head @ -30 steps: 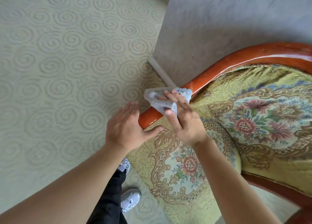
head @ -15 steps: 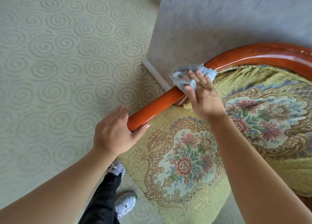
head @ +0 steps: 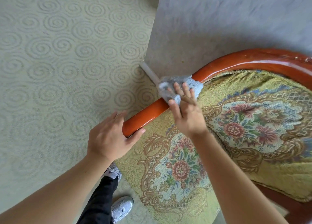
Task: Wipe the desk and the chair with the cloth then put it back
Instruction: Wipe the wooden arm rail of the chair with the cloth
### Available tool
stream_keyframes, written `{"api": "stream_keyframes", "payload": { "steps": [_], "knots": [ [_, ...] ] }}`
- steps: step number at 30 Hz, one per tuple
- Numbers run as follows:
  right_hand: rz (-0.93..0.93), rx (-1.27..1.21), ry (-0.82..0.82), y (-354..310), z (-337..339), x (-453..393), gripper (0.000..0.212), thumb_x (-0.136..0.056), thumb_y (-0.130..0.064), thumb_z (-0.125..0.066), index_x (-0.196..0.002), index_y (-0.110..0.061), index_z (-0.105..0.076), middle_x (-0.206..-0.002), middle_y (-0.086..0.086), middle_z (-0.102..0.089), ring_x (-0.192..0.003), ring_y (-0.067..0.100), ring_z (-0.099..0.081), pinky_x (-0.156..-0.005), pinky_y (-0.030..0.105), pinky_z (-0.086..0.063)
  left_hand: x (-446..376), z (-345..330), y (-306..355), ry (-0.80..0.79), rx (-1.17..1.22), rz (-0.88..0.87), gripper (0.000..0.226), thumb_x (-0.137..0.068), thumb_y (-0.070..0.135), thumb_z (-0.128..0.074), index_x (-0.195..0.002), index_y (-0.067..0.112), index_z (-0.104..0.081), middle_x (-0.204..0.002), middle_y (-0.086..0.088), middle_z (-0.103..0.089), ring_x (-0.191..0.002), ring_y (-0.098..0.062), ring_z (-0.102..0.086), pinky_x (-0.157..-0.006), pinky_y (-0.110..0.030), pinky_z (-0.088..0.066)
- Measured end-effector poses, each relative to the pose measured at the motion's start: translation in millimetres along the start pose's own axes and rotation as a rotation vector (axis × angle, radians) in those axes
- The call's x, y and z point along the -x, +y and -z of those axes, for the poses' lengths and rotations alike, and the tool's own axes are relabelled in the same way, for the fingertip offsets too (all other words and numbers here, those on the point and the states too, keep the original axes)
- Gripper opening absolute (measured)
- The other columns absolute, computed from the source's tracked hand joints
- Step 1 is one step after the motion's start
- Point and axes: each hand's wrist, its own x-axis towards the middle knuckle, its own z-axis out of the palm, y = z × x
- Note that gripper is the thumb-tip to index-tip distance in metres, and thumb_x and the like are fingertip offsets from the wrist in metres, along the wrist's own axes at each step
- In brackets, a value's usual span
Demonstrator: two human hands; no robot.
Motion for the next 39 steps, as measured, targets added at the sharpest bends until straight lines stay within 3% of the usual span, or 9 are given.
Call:
{"api": "stream_keyframes", "payload": {
  "steps": [2, 5, 10, 15, 21, 25, 27, 34, 39],
  "knots": [
    [0.043, -0.079, -0.033, -18.5, -5.7, 10.4, 0.064, -0.101, -0.048, -0.026, -0.148, -0.008, -0.043, -0.157, 0.006, -0.033, -0.147, 0.006, 0.003, -0.123, 0.04, -0.004, 0.7, 0.9, 0.2, -0.008, 0.03, 0.005, 0.072, -0.084, 0.084, -0.039, -0.107, 0.02, -0.062, -0.083, 0.005, -0.068, -0.061, -0.018, -0.067, -0.044, -0.021, -0.041],
    [0.154, -0.116, -0.09, -37.4, -15.0, 20.0, 0.058, -0.102, -0.047, -0.022, -0.143, -0.022, -0.053, -0.153, 0.007, -0.046, -0.152, 0.029, -0.016, -0.125, 0.044, -0.005, 1.2, 0.7, 0.4, -0.002, 0.046, 0.016, 0.072, -0.082, 0.085, -0.037, -0.108, 0.023, -0.062, -0.08, 0.009, -0.064, -0.058, -0.017, -0.065, -0.044, -0.017, -0.029],
    [0.15, -0.104, -0.097, -27.9, -13.5, 14.1, 0.067, -0.104, -0.045, -0.01, -0.142, -0.012, -0.054, -0.148, 0.007, -0.052, -0.149, 0.03, -0.028, -0.124, 0.047, -0.012, 1.3, 2.8, 2.0, 0.0, 0.067, 0.001, 0.079, -0.081, 0.082, -0.041, -0.114, 0.015, -0.067, -0.083, 0.005, -0.07, -0.057, -0.021, -0.068, -0.044, -0.02, -0.037],
    [0.183, 0.162, -0.046, 11.2, -0.4, -16.3, 0.041, -0.104, -0.025, -0.044, -0.139, -0.008, -0.056, -0.144, 0.011, -0.056, -0.144, 0.034, -0.037, -0.121, 0.052, -0.02, 2.5, -0.7, 0.7, -0.033, 0.067, 0.033, 0.082, -0.08, 0.087, -0.034, -0.113, 0.02, -0.067, -0.083, 0.009, -0.068, -0.057, -0.02, -0.069, -0.043, -0.02, -0.04],
    [0.125, 0.398, -0.012, 49.1, 35.5, -52.5, 0.044, -0.106, -0.03, -0.038, -0.142, -0.012, -0.053, -0.149, 0.01, -0.05, -0.148, 0.032, -0.029, -0.124, 0.046, -0.011, -0.3, -4.4, 0.7, -0.013, 0.1, 0.042, 0.08, -0.077, 0.087, -0.036, -0.108, 0.021, -0.068, -0.084, 0.005, -0.069, -0.055, -0.022, -0.069, -0.041, -0.02, -0.043],
    [0.04, 0.505, 0.066, 73.0, 68.6, -78.3, 0.045, -0.107, -0.034, -0.033, -0.145, -0.016, -0.049, -0.156, 0.011, -0.04, -0.15, 0.031, -0.022, -0.125, 0.045, -0.006, -0.6, -7.4, -2.9, -0.014, 0.11, 0.068, 0.086, -0.075, 0.091, -0.035, -0.112, 0.021, -0.068, -0.101, 0.0, -0.073, -0.066, -0.024, -0.073, -0.047, -0.027, -0.053],
    [-0.047, 0.52, 0.135, 82.6, 81.9, -86.8, 0.047, -0.107, -0.036, -0.03, -0.146, -0.017, -0.049, -0.159, 0.011, -0.035, -0.151, 0.031, -0.019, -0.125, 0.043, -0.003, -1.9, -6.2, -2.1, -0.032, 0.123, 0.054, 0.079, -0.076, 0.09, -0.036, -0.11, 0.025, -0.065, -0.092, 0.005, -0.07, -0.058, -0.021, -0.069, -0.043, -0.026, -0.05],
    [-0.128, 0.315, 0.212, 60.9, 47.0, -70.2, 0.041, -0.106, -0.027, -0.04, -0.142, -0.012, -0.053, -0.159, 0.013, -0.035, -0.151, 0.04, -0.014, -0.123, 0.046, 0.0, -3.1, 2.2, 0.0, -0.105, 0.074, 0.04, 0.061, -0.08, 0.088, -0.035, -0.096, 0.034, -0.06, -0.075, 0.013, -0.059, -0.046, -0.009, -0.057, -0.037, -0.013, -0.023],
    [-0.102, 0.081, 0.133, 6.9, -11.7, -26.9, 0.039, -0.105, -0.021, -0.042, -0.139, -0.009, -0.057, -0.157, 0.014, -0.038, -0.151, 0.038, -0.015, -0.124, 0.049, -0.004, -1.7, 1.8, -1.4, -0.122, 0.05, 0.047, 0.068, -0.082, 0.086, -0.033, -0.1, 0.03, -0.065, -0.073, 0.013, -0.055, -0.049, -0.012, -0.059, -0.04, -0.014, -0.021]
  ]
}}
